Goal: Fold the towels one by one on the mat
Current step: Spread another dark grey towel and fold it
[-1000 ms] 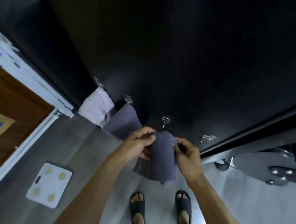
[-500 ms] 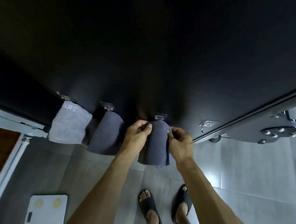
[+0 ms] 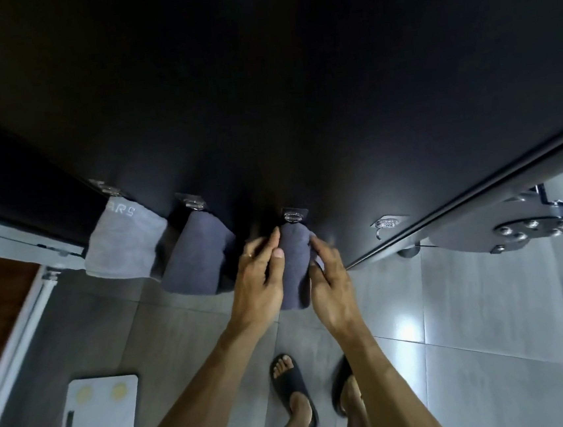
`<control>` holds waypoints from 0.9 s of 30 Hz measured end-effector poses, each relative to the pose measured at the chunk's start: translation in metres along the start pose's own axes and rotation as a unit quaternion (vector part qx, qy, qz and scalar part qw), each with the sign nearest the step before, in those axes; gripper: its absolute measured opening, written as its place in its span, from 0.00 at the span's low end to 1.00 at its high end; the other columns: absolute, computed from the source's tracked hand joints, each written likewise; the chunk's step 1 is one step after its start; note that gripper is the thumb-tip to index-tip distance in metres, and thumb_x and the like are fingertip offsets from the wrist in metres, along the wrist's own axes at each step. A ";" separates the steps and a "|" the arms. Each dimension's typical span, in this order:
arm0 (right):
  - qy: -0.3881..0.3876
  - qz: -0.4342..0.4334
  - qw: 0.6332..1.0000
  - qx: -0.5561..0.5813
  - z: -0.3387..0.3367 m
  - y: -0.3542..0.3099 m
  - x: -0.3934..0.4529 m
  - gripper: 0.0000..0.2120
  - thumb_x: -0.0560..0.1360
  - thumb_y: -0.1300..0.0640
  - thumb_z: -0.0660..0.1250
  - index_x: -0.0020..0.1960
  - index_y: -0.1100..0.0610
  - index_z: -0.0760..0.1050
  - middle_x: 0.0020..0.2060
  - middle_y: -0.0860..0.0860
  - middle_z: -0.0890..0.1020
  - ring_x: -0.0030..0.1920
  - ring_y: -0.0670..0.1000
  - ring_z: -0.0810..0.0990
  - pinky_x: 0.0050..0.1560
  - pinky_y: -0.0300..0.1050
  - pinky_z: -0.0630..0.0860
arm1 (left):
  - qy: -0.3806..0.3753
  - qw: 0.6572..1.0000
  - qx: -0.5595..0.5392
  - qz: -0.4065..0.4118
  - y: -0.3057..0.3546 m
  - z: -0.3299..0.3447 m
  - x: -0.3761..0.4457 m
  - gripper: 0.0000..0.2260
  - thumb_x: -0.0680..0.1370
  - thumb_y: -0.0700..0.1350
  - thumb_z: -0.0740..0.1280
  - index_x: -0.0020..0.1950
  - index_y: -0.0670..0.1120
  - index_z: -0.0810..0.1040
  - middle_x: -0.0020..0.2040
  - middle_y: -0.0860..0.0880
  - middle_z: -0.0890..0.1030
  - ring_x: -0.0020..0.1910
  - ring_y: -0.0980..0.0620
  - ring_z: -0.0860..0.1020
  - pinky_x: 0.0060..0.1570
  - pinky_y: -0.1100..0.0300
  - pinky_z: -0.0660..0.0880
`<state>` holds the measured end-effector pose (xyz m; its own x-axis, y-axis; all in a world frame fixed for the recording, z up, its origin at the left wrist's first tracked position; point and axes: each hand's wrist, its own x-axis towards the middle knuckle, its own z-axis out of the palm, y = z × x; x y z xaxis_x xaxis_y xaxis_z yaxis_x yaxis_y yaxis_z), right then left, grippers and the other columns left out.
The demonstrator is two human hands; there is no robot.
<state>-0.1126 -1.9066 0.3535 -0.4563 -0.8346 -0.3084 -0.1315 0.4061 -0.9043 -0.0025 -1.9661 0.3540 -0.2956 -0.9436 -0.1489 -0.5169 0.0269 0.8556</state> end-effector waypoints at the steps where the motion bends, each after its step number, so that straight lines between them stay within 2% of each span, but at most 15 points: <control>1: -0.014 0.025 0.999 0.026 0.000 -0.004 0.003 0.21 0.82 0.64 0.54 0.64 0.40 0.69 0.61 0.38 0.74 0.61 0.31 0.70 0.63 0.28 0.67 | -0.019 0.999 -0.018 -0.022 0.001 0.001 0.000 0.16 0.83 0.46 0.57 0.71 0.50 0.70 0.64 0.60 0.67 0.64 0.64 0.65 0.56 0.84 0.56; 3: -0.031 0.073 0.992 0.099 0.002 -0.007 0.010 0.22 0.81 0.65 0.53 0.61 0.41 0.73 0.62 0.44 0.78 0.63 0.41 0.75 0.66 0.40 0.71 | -0.041 0.993 -0.092 -0.055 0.002 0.003 0.004 0.15 0.83 0.44 0.56 0.70 0.54 0.70 0.66 0.60 0.69 0.65 0.66 0.66 0.63 0.78 0.57; 5: -0.033 0.110 0.979 0.166 0.005 -0.005 0.011 0.21 0.81 0.66 0.53 0.60 0.43 0.76 0.61 0.47 0.80 0.62 0.45 0.77 0.67 0.50 0.73 | -0.049 0.983 -0.162 -0.076 -0.001 0.002 0.008 0.15 0.83 0.43 0.57 0.67 0.56 0.71 0.68 0.57 0.72 0.67 0.63 0.68 0.70 0.65 0.61; 7: -0.034 0.126 0.970 0.204 0.007 -0.004 0.010 0.20 0.81 0.64 0.54 0.62 0.45 0.76 0.60 0.47 0.80 0.61 0.46 0.78 0.66 0.53 0.73 | -0.063 0.979 -0.176 -0.081 -0.003 0.000 0.008 0.16 0.82 0.40 0.59 0.67 0.56 0.71 0.69 0.54 0.72 0.69 0.60 0.68 0.70 0.61 0.63; 11: -0.045 0.128 0.969 0.207 0.008 -0.004 0.012 0.21 0.80 0.65 0.54 0.62 0.46 0.76 0.57 0.46 0.82 0.59 0.46 0.79 0.64 0.53 0.75 | -0.105 0.980 -0.147 -0.089 -0.001 -0.007 0.008 0.19 0.82 0.40 0.60 0.72 0.53 0.68 0.71 0.54 0.70 0.69 0.60 0.66 0.69 0.62 0.61; 14: -0.069 0.103 0.982 0.139 -0.001 -0.008 0.012 0.19 0.80 0.64 0.55 0.61 0.45 0.75 0.55 0.44 0.81 0.58 0.44 0.79 0.62 0.49 0.76 | -0.107 0.989 -0.065 -0.076 0.004 -0.015 0.013 0.19 0.81 0.43 0.61 0.71 0.54 0.69 0.71 0.55 0.70 0.68 0.60 0.67 0.70 0.59 0.62; 16: -0.080 0.065 0.994 0.042 -0.010 -0.009 0.012 0.20 0.79 0.63 0.56 0.65 0.47 0.73 0.58 0.45 0.80 0.58 0.45 0.77 0.61 0.45 0.75 | -0.088 0.995 0.012 -0.045 0.010 -0.020 0.014 0.19 0.80 0.44 0.63 0.71 0.53 0.70 0.69 0.54 0.73 0.67 0.57 0.69 0.67 0.59 0.66; 18: -0.082 0.027 0.995 -0.054 -0.020 -0.014 0.012 0.19 0.78 0.62 0.59 0.67 0.49 0.71 0.59 0.48 0.78 0.58 0.46 0.77 0.60 0.46 0.76 | -0.056 0.997 0.057 -0.007 0.018 -0.027 0.010 0.19 0.78 0.45 0.66 0.70 0.52 0.71 0.66 0.53 0.75 0.65 0.56 0.73 0.63 0.60 0.71; 22: -0.089 -0.078 0.971 -0.207 -0.040 -0.033 0.008 0.20 0.76 0.58 0.63 0.67 0.51 0.71 0.59 0.51 0.76 0.58 0.53 0.77 0.59 0.54 0.76 | -0.009 0.992 0.116 0.055 0.028 -0.043 -0.014 0.19 0.76 0.48 0.70 0.66 0.48 0.74 0.60 0.50 0.78 0.59 0.52 0.76 0.56 0.56 0.76; 25: -0.125 -0.151 0.943 -0.269 -0.051 -0.054 0.010 0.20 0.76 0.56 0.64 0.68 0.52 0.70 0.61 0.51 0.75 0.60 0.54 0.75 0.60 0.54 0.74 | 0.036 0.988 0.145 0.042 0.034 -0.051 -0.040 0.19 0.74 0.56 0.65 0.62 0.49 0.77 0.57 0.49 0.79 0.55 0.50 0.78 0.50 0.54 0.78; 27: -0.164 -0.201 0.920 -0.294 -0.052 -0.069 0.015 0.21 0.77 0.54 0.64 0.69 0.52 0.69 0.62 0.51 0.74 0.62 0.53 0.75 0.61 0.53 0.73 | 0.065 0.983 0.166 0.040 0.039 -0.051 -0.057 0.20 0.74 0.57 0.63 0.60 0.48 0.78 0.53 0.49 0.80 0.52 0.50 0.79 0.48 0.53 0.78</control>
<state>-0.1561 -1.9273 0.4265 0.0102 -0.9896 -0.1436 -0.7284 0.0910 -0.6790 0.0351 -1.9282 0.4209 -0.2520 -0.9677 -0.0038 -0.7361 0.1891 0.6499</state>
